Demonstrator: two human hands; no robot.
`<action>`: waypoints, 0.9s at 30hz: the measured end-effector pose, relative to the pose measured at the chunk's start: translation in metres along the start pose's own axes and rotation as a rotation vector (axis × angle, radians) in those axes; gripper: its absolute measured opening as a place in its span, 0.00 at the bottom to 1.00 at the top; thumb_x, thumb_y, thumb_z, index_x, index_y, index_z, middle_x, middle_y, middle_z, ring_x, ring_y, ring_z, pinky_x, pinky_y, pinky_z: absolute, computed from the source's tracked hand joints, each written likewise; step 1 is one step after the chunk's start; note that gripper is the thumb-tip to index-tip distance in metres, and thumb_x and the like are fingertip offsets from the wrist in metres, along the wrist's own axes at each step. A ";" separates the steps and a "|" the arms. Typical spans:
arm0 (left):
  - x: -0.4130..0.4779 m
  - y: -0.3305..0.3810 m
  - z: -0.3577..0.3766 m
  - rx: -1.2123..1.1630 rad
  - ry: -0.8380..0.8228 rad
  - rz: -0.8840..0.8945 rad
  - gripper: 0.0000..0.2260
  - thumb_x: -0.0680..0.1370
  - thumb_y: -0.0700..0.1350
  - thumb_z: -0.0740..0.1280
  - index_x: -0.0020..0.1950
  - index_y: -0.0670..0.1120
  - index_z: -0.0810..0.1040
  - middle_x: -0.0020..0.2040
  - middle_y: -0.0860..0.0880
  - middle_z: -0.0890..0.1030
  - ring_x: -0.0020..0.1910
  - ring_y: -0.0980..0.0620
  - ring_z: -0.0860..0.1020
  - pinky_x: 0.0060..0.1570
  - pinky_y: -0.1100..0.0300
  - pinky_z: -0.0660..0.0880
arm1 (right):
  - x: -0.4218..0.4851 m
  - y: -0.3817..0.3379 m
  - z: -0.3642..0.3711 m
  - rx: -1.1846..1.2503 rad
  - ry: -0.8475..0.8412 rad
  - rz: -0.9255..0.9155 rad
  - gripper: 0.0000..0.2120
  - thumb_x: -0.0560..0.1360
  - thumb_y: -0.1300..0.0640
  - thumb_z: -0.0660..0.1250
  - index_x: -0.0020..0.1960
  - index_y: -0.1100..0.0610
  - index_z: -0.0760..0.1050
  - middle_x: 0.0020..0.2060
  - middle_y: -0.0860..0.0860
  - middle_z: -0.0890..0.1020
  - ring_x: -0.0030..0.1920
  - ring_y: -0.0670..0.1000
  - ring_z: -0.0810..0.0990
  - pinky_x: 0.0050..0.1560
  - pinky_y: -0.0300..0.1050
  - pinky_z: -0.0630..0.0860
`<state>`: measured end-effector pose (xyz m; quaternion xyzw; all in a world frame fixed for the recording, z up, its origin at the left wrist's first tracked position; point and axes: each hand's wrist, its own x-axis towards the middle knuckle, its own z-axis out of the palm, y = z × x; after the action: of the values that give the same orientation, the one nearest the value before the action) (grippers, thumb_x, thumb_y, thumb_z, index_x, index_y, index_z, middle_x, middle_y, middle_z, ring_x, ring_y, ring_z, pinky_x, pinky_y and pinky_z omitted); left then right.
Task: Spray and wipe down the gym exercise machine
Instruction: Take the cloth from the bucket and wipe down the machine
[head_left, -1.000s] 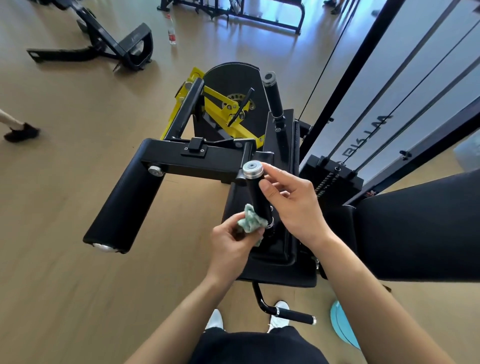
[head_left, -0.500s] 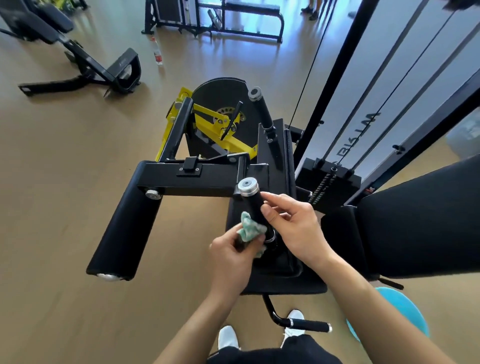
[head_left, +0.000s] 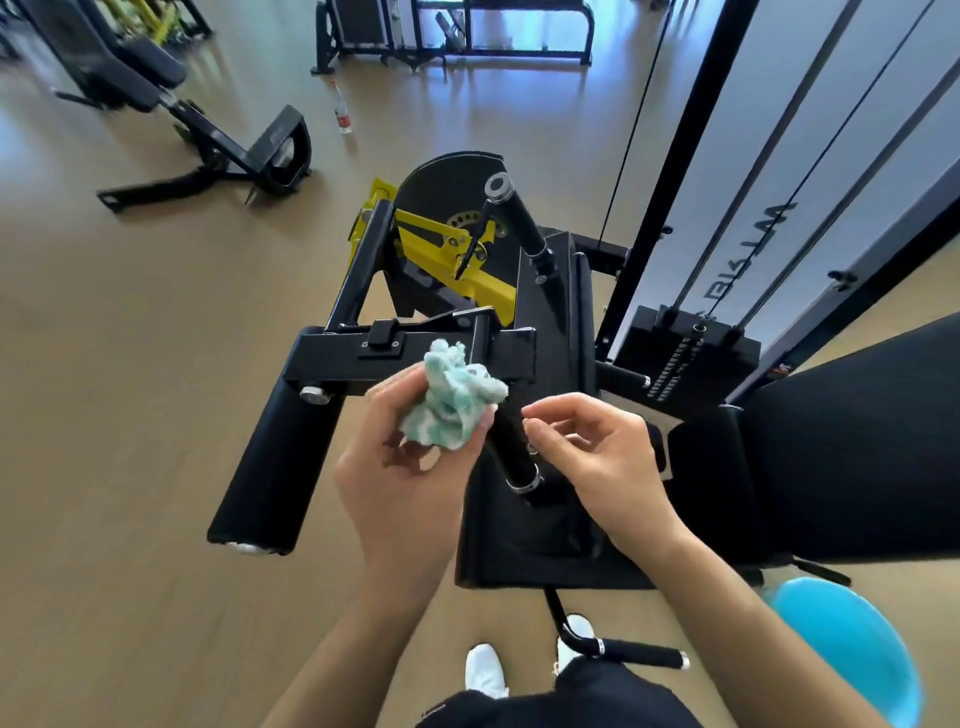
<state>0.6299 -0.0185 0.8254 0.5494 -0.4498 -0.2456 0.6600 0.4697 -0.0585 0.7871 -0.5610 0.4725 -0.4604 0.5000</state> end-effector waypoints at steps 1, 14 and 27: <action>-0.001 0.004 0.003 0.042 -0.032 0.068 0.21 0.69 0.40 0.80 0.59 0.53 0.80 0.55 0.54 0.83 0.54 0.56 0.83 0.48 0.68 0.78 | 0.001 -0.008 -0.004 0.091 -0.042 -0.008 0.09 0.76 0.59 0.75 0.56 0.54 0.84 0.48 0.52 0.87 0.47 0.52 0.85 0.49 0.47 0.81; 0.041 0.033 0.045 0.245 -0.373 0.045 0.26 0.75 0.31 0.71 0.70 0.50 0.78 0.61 0.56 0.84 0.53 0.51 0.86 0.44 0.62 0.83 | 0.070 -0.019 -0.052 0.391 -0.103 0.001 0.10 0.76 0.71 0.71 0.53 0.60 0.78 0.46 0.59 0.82 0.47 0.58 0.84 0.44 0.54 0.84; 0.190 -0.071 0.111 0.639 -0.472 0.188 0.29 0.80 0.47 0.70 0.81 0.50 0.66 0.80 0.54 0.66 0.78 0.53 0.65 0.77 0.59 0.59 | 0.192 0.013 -0.058 0.396 0.332 0.232 0.11 0.82 0.66 0.60 0.52 0.58 0.80 0.48 0.52 0.84 0.49 0.49 0.85 0.54 0.46 0.84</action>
<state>0.6368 -0.2497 0.8186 0.6117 -0.6909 -0.1515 0.3544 0.4360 -0.2571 0.7876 -0.3116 0.5099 -0.5691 0.5648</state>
